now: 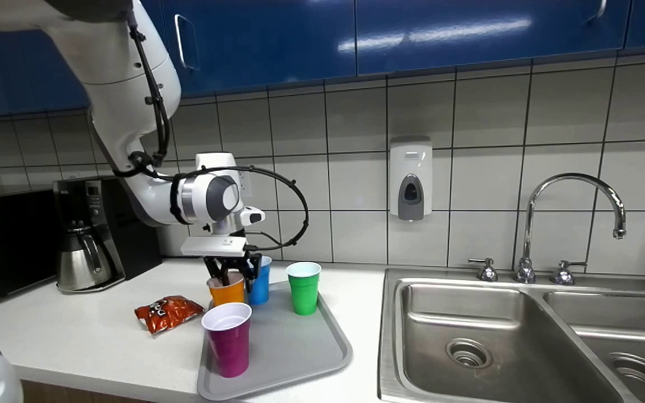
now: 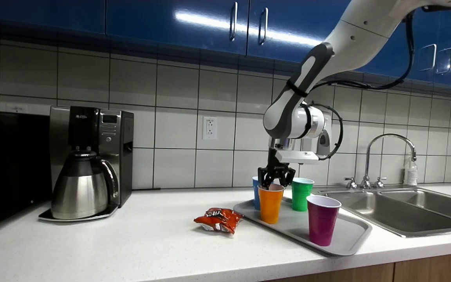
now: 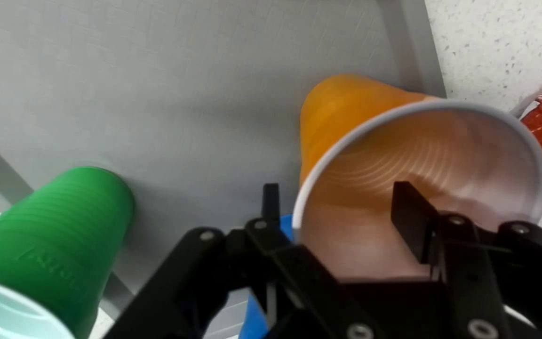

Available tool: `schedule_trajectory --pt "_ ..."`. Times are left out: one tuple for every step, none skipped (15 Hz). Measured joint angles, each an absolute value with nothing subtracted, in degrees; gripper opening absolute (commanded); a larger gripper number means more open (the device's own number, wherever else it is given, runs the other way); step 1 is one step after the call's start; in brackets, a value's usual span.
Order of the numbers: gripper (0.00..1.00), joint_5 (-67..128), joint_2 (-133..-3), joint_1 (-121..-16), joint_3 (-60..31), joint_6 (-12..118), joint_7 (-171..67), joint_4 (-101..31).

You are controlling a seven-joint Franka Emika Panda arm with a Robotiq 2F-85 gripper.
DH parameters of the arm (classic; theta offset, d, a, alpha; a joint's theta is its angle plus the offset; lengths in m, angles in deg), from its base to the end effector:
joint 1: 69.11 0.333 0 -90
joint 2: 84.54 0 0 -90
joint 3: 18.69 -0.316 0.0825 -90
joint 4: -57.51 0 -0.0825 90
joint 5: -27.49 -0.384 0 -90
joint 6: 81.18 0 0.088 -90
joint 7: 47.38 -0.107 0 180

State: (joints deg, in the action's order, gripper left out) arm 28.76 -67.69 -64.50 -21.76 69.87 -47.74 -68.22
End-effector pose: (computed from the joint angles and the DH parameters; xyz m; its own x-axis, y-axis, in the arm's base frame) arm 0.5671 0.0768 0.2640 0.9790 0.1406 0.1478 0.1426 -0.9898 -0.0030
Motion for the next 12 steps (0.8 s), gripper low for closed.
schedule_trajectory --pt "0.99 28.5 -67.7 -64.5 -21.8 69.9 -47.7 -68.0" --pt "1.00 28.3 -67.8 -64.5 -21.8 69.9 -47.7 -67.7" --pt "1.00 27.9 -67.9 -64.6 -21.8 69.9 -47.7 -67.4" --pt "1.00 27.5 -68.1 -64.6 -21.8 69.9 -47.7 -67.1" --pt "1.00 27.1 -68.3 -64.7 -21.8 69.9 -47.5 -66.7" --pt "1.00 26.9 -68.5 -64.7 -21.8 69.8 -47.5 -66.4" --pt "1.00 26.7 -68.7 -64.8 -21.8 69.8 -47.4 -66.1" --pt "1.00 26.5 -69.0 -64.9 -21.8 69.8 -47.3 -65.9" --pt "1.00 26.4 -69.4 -65.0 -21.8 69.8 -47.2 -65.7" --pt "1.00 26.2 -69.7 -65.0 -21.8 69.8 -47.1 -65.5" --pt "1.00 26.2 -70.0 -65.0 -21.8 69.8 -47.1 -65.3" --pt "1.00 26.2 -70.4 -65.0 -21.8 69.7 -47.1 -65.1"
